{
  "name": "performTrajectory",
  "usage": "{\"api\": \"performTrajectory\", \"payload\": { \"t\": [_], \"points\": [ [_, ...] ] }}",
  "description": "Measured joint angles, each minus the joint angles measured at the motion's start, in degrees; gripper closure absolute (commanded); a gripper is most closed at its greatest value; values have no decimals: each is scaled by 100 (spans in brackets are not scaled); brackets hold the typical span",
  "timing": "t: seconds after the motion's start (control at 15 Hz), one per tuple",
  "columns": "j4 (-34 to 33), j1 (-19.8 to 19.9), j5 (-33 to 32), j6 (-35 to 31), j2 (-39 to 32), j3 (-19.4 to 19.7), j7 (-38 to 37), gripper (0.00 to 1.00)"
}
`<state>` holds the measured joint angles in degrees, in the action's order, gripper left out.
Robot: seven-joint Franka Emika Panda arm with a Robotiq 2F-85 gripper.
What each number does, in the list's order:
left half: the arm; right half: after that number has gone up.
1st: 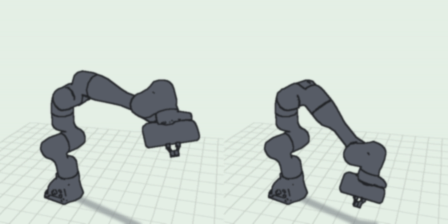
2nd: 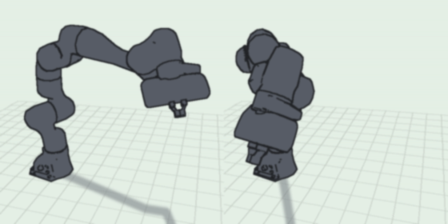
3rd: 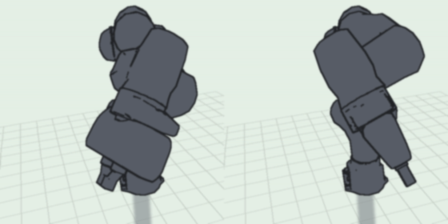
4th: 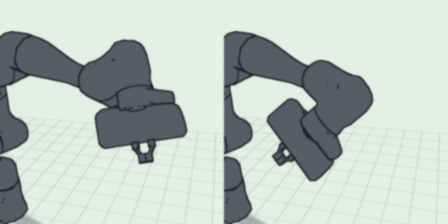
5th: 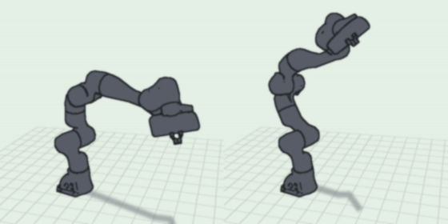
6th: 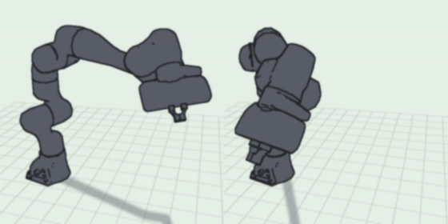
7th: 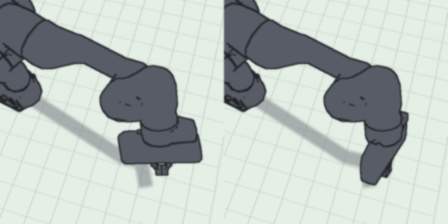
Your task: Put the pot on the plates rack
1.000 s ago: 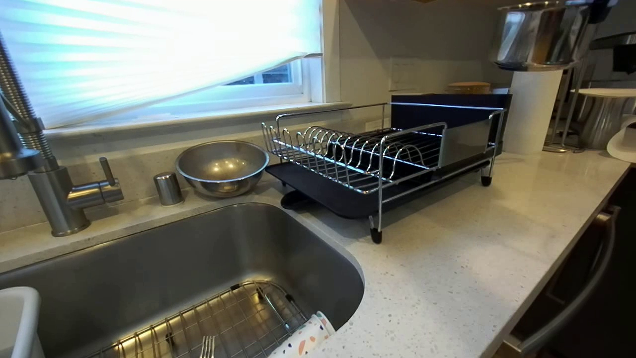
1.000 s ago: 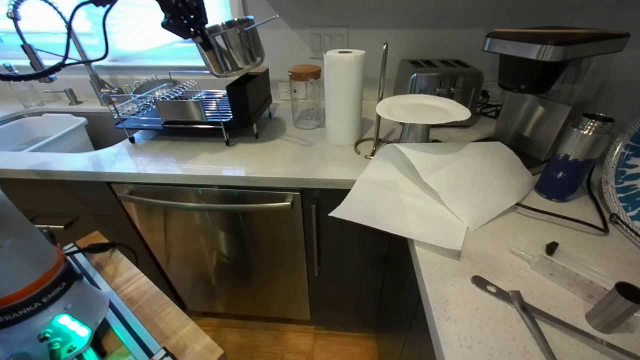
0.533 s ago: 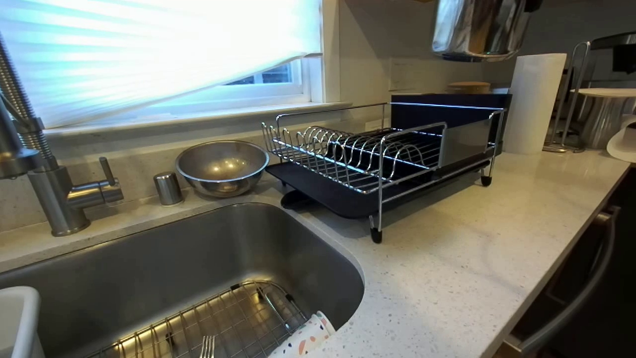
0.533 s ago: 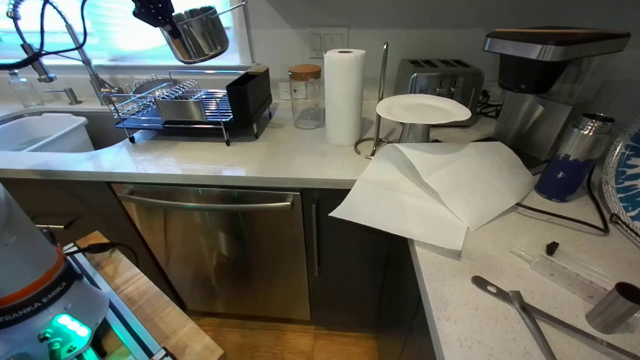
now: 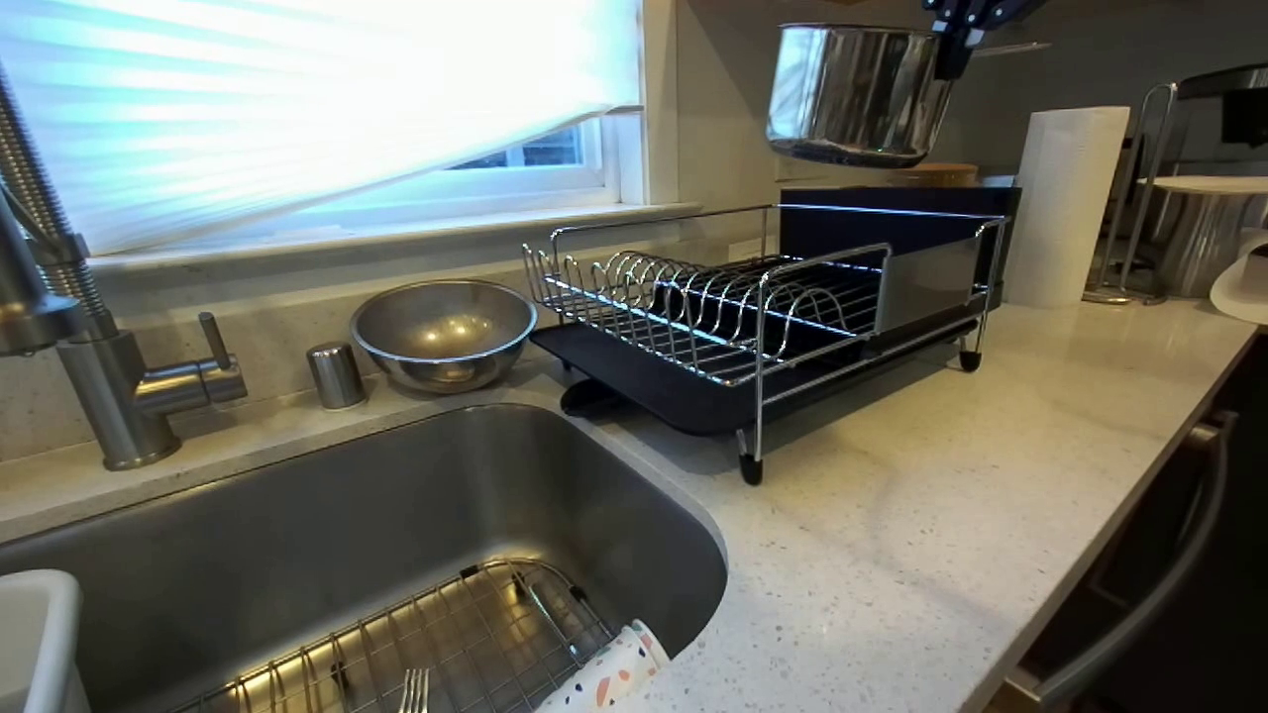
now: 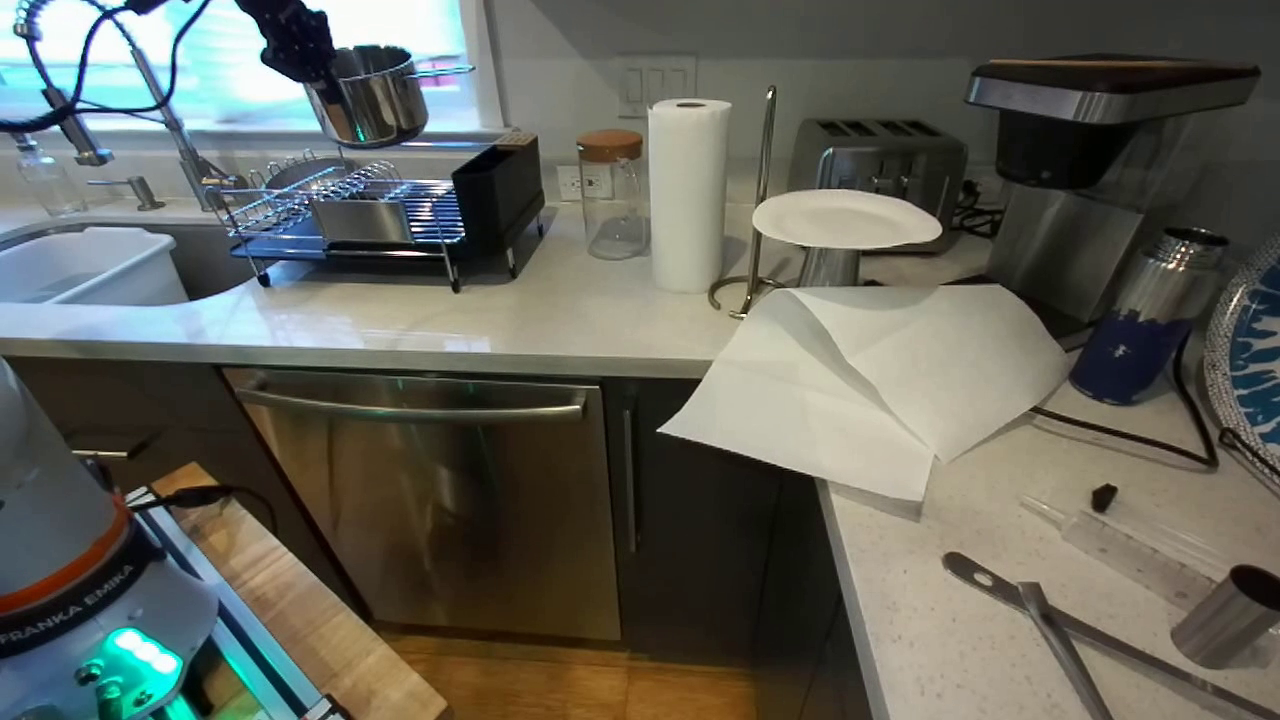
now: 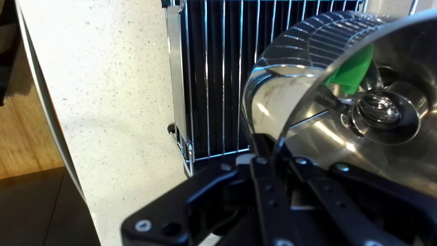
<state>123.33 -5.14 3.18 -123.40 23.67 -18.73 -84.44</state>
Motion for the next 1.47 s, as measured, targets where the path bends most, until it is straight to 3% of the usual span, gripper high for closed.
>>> {"api": "performTrajectory", "payload": {
  "t": [0.13,0.4,1.13,1.47],
  "points": [
    [-29,2,0,-1,-29,6,-1,98],
    [14,-2,6,64,-127,-5,-90,98],
    [-35,-135,-18,-179,-1102,-168,-1824,98],
    [-83,-247,-357,-281,-1381,-173,-2373,98]
  ]
}}
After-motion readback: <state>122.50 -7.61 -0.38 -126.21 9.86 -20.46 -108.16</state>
